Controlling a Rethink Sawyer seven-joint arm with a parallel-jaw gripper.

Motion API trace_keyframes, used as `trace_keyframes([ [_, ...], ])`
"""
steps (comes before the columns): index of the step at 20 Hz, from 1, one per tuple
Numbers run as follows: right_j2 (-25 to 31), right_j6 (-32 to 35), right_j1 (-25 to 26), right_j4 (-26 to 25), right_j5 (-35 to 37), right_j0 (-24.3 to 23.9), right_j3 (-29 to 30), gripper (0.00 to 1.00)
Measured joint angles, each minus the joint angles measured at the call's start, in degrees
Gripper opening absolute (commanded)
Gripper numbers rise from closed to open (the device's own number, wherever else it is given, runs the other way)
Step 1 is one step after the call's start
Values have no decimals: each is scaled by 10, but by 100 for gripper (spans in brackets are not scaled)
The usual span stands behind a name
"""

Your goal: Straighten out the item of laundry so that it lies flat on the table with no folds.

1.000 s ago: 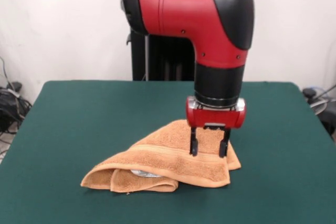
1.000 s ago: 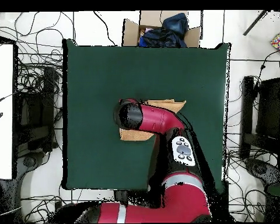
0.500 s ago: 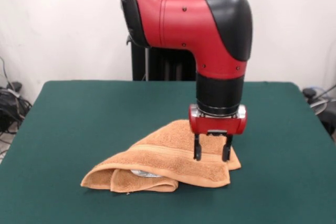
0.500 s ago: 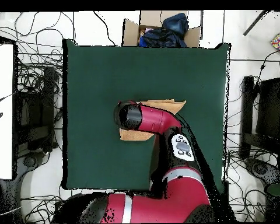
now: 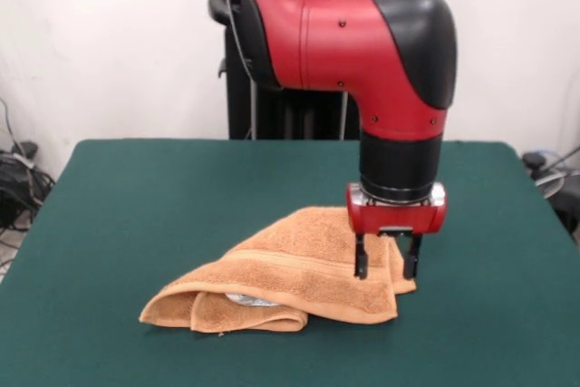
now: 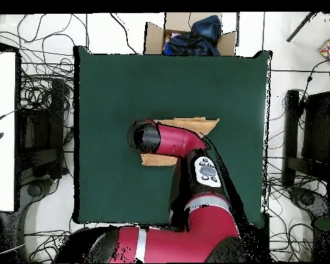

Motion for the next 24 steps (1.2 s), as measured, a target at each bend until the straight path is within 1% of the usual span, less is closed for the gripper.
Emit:
trace_keyframes([
  [5, 3, 0, 12, 0, -9, 3, -7, 100],
  [20, 15, 0, 91, 0, -32, 3, -99, 100],
  [24, 17, 0, 93, -1, -31, 1, -106, 100],
])
